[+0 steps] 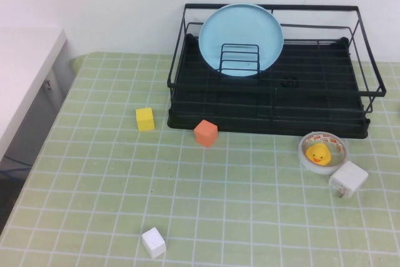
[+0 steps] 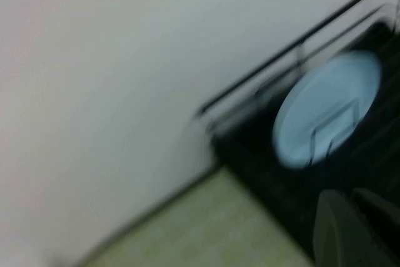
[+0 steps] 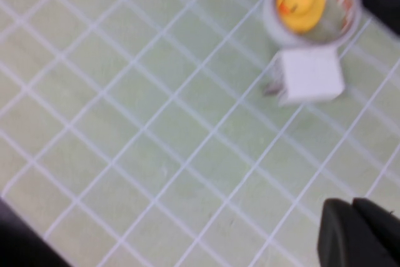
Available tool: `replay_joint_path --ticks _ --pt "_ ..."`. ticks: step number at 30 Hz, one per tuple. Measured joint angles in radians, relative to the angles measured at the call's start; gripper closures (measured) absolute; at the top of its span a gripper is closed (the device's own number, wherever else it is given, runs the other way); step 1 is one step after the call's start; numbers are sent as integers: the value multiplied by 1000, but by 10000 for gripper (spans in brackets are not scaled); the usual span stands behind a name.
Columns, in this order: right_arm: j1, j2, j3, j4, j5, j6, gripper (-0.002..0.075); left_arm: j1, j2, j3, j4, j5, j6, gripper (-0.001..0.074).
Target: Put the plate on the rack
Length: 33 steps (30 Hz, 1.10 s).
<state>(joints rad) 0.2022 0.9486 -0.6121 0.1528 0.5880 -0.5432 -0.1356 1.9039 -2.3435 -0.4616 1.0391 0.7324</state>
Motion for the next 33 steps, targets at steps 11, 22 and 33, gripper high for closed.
replay_joint_path --ticks 11,22,33 --pt "0 -218 0 -26 11 142 726 282 -425 314 151 -31 -511 735" --pt "0 -324 27 -26 -8 329 726 227 -879 1045 44 -235 -557 735" --pt "0 -433 157 -82 -60 359 726 223 -1390 1606 13 -442 -523 735"
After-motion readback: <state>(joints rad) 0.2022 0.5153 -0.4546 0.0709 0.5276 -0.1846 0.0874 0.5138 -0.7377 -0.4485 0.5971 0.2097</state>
